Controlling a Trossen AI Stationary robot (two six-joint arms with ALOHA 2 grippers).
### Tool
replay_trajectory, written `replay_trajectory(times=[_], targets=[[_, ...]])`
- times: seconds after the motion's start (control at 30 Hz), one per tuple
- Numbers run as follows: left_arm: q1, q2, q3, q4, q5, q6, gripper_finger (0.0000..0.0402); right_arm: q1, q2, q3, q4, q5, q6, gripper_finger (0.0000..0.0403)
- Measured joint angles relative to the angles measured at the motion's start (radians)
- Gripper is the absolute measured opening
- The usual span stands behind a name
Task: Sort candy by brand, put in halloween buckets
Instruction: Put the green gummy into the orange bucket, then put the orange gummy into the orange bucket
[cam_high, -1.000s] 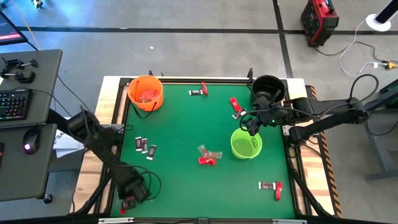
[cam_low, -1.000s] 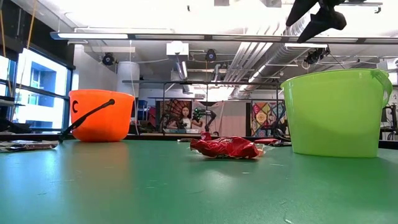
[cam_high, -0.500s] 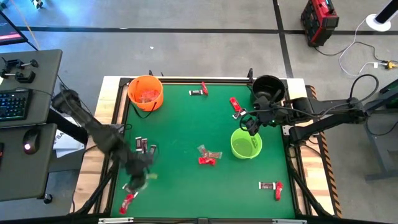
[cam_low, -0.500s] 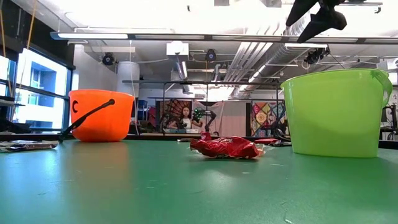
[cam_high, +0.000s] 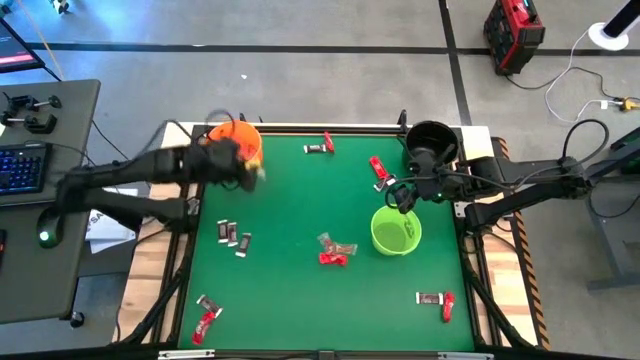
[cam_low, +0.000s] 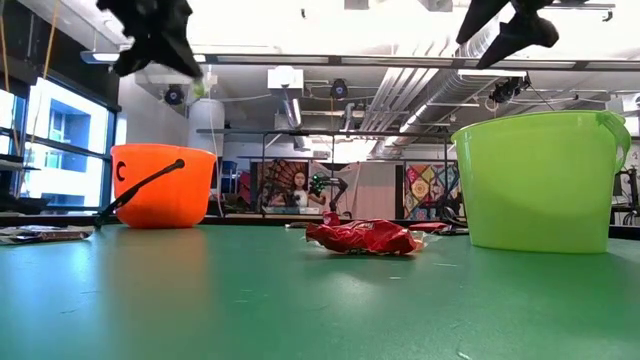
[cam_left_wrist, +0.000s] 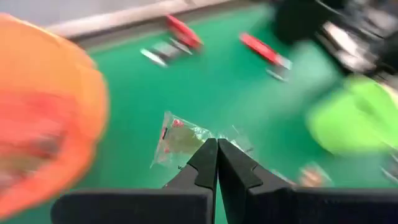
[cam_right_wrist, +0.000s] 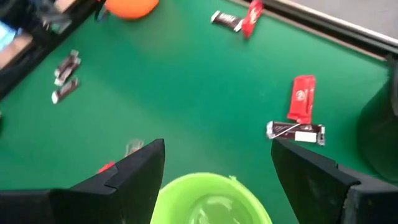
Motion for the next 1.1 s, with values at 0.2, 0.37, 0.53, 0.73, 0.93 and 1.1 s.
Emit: replay_trajectory(times=[0.2, 0.37, 0.53, 0.73, 0.93, 1.1], targets=[[0.354, 0.016, 0.0, -0.114, -0.007, 0.173, 0.0, 0.0, 0.003, 0.0, 0.018, 0.05, 0.048, 0.0288], [0.525, 0.084, 0.0, -0.121, -0.019, 0.262, 0.0, 0.0, 0.028, 0.0, 0.057, 0.058, 0.046, 0.0288], [0.591, 0.144, 0.0, -0.095, -0.001, 0.321, 0.0018, 0.0, 0.08, 0.0, 0.066, 0.048, 0.044, 0.0288], [0.605, 0.177, 0.0, -0.094, 0.089, 0.32, 0.0082, 0.0, 0.111, 0.0, 0.065, 0.006, 0.02, 0.0288], [0.593, 0.09, 0.0, -0.022, 0.236, 0.245, 0.0145, -0.003, 0.107, 0.022, 0.213, -0.026, -0.012, 0.0288], [0.477, -0.051, 0.0, 0.115, 0.328, 0.16, 0.0161, -0.027, 0.214, 0.029, 0.562, -0.36, -0.117, 0.0288]])
